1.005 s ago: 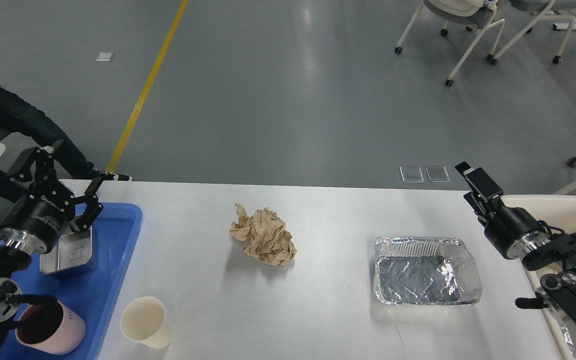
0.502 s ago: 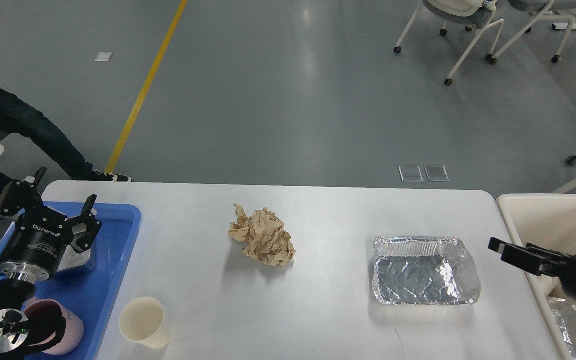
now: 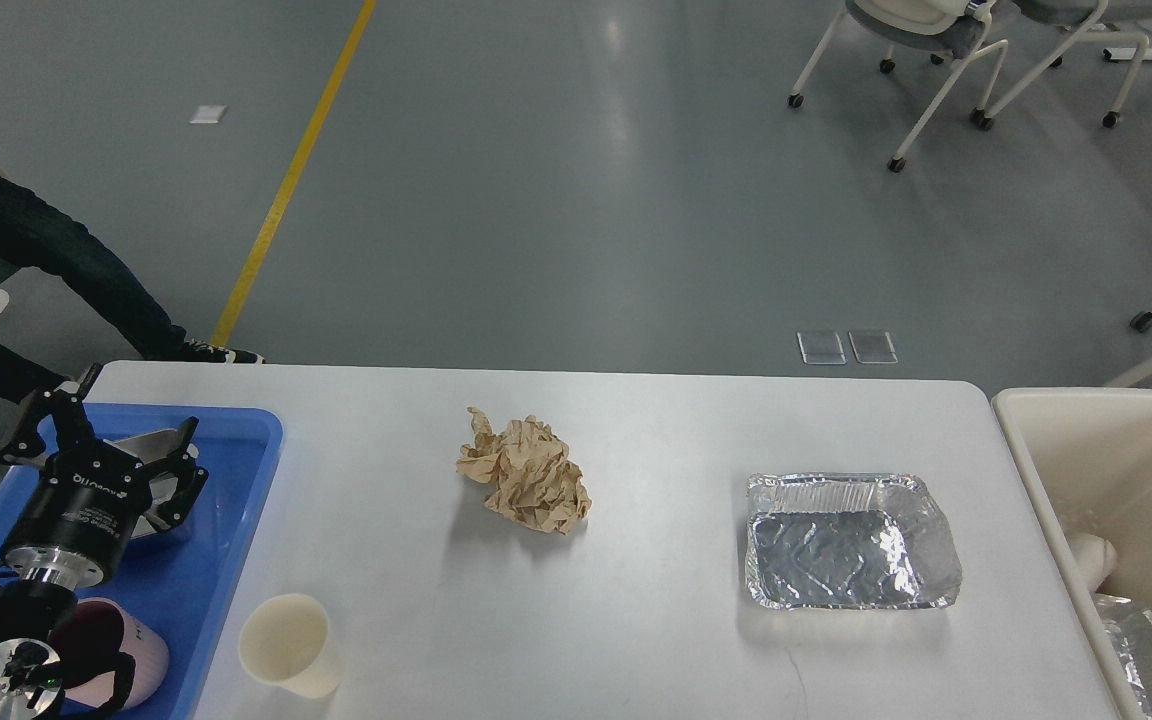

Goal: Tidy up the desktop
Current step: 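Reach the right gripper to the foil tray edge and grasp it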

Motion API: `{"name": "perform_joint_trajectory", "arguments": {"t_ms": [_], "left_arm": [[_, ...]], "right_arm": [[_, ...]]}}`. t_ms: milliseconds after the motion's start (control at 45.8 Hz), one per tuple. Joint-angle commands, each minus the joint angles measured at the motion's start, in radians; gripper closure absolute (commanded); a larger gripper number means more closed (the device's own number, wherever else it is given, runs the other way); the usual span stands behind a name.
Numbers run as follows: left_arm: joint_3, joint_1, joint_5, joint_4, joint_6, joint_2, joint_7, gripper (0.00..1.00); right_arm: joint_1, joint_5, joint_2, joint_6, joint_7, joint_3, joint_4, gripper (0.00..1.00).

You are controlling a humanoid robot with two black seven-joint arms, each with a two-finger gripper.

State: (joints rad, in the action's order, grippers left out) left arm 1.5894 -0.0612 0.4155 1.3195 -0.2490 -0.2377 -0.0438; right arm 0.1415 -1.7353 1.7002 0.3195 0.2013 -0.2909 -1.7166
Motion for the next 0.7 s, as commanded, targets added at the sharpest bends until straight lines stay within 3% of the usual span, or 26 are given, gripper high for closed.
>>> {"name": "perform_joint_trajectory", "arguments": {"t_ms": [0, 175, 350, 677], "left_arm": [[-0.002, 0.003, 0.000, -0.017, 0.000, -0.008, 0.002, 0.03], [-0.005, 0.004, 0.006, -0.019, 0.002, -0.005, 0.004, 0.03], [-0.028, 0.008, 0.006, -0.019, 0.007, -0.006, 0.004, 0.03], [-0.028, 0.004, 0.009, -0.019, 0.007, -0.009, 0.004, 0.03]], "right_arm": [[0.001, 0.017, 0.019, 0.030, 0.013, 0.019, 0.006, 0.00], [0.024, 0.297, -0.022, -0.008, 0.030, -0.007, 0.014, 0.00], [0.102, 0.379, -0.105, -0.244, 0.027, -0.079, 0.026, 0.00], [0.279, 0.367, -0.470, -0.390, 0.000, -0.074, 0.253, 0.00]]}}
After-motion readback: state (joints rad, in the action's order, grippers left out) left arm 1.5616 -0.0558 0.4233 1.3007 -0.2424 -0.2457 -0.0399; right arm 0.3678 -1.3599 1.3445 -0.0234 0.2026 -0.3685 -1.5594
